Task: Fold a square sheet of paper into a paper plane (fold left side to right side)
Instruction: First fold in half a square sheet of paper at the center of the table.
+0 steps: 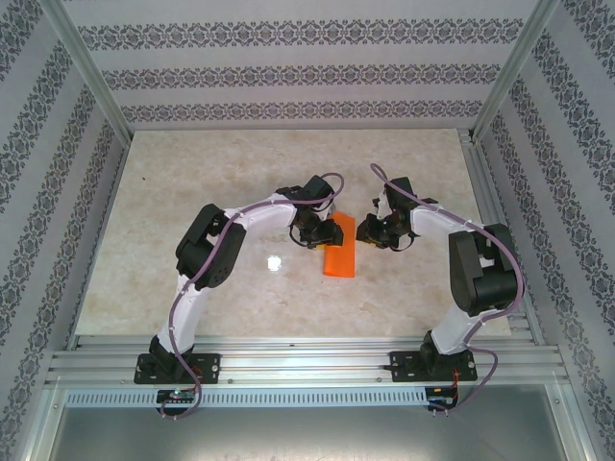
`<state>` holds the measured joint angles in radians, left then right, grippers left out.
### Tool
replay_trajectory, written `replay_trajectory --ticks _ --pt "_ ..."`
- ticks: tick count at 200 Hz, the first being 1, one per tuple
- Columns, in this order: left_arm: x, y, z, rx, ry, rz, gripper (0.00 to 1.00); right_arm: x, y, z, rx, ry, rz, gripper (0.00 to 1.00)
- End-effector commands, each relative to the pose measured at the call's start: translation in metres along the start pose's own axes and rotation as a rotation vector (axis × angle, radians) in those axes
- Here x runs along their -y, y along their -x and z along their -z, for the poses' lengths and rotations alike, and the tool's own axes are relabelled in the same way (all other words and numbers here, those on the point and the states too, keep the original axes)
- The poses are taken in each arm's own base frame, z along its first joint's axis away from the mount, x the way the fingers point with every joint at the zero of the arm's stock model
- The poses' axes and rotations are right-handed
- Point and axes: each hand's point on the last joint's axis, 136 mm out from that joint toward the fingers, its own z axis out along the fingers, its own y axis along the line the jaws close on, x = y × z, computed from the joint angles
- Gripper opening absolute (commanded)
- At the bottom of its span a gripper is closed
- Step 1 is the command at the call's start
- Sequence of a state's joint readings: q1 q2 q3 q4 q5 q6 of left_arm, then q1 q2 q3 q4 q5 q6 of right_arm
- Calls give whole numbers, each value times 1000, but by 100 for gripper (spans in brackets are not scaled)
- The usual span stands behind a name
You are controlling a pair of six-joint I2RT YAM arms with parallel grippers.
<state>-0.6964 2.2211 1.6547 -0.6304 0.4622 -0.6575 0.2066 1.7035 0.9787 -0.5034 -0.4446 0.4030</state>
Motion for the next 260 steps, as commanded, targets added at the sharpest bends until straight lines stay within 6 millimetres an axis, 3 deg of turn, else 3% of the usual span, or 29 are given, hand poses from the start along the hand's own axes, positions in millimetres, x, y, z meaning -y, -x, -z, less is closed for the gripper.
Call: replay_trajectory --ticks 1,195,260 --pt "-3 -10 -15 -37 33 -22 42 -2 3 4 21 28 -13 24" --pt "-3 -11 -22 -50 44 -27 45 -5 -5 -3 -6 52 -29 21" --pt "-4 -12 -23 -53 47 -28 44 -16 -12 -17 -38 77 -22 10"
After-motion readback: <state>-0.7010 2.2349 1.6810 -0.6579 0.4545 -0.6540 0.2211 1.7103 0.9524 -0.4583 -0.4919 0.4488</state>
